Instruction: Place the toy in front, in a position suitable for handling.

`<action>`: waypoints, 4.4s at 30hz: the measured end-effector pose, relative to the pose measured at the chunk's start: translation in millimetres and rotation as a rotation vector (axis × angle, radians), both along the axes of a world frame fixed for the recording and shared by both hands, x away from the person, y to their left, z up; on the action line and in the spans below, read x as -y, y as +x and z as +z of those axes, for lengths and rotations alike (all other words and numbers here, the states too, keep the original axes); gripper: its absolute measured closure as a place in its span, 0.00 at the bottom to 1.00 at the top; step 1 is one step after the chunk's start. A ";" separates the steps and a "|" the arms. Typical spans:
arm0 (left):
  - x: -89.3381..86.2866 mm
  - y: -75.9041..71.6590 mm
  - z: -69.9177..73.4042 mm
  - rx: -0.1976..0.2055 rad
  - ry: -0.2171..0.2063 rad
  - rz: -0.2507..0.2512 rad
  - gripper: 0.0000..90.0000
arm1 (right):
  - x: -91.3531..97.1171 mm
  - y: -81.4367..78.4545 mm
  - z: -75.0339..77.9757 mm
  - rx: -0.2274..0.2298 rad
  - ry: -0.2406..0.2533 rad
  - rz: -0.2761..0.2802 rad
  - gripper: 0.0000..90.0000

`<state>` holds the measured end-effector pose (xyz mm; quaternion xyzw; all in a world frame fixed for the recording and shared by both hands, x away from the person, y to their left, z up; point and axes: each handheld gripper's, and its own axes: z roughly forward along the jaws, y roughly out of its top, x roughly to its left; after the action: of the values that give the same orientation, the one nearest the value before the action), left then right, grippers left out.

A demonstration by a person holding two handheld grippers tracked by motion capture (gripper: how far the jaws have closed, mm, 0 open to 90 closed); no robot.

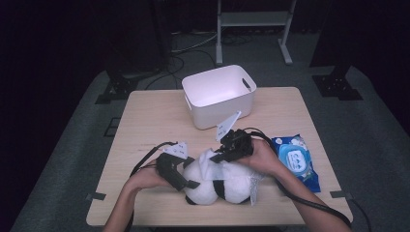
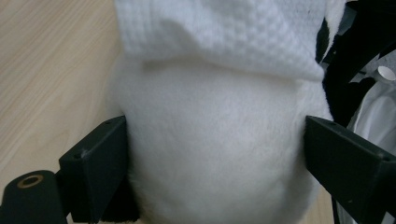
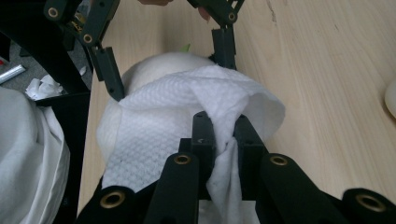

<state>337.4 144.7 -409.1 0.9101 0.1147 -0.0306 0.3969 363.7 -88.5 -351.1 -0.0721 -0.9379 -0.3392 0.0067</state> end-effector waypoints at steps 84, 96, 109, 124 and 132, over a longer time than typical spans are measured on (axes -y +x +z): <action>22.9 0.0 12.1 0.313 0.056 0.032 0.34 | 27.1 -4.9 11.8 0.094 0.054 -0.091 0.94; 20.7 -1.7 16.5 0.252 0.030 0.041 0.20 | 83.0 -17.0 10.8 0.071 0.074 -0.138 0.94; 11.4 -3.2 17.1 0.238 -0.016 0.036 0.24 | 68.1 -22.3 22.4 0.135 0.085 -0.096 0.87; 11.0 -1.6 16.6 0.216 -0.020 0.054 0.24 | 58.3 -21.6 26.6 0.210 0.116 -0.127 0.57; 11.6 -1.4 17.0 0.219 -0.018 0.053 0.23 | 51.7 -27.9 24.8 0.206 0.103 -0.041 0.90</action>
<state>336.0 133.1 -392.1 0.9012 0.0942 0.0785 0.4158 335.8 -140.2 -326.3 -0.0556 -0.9133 -0.3926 -0.0927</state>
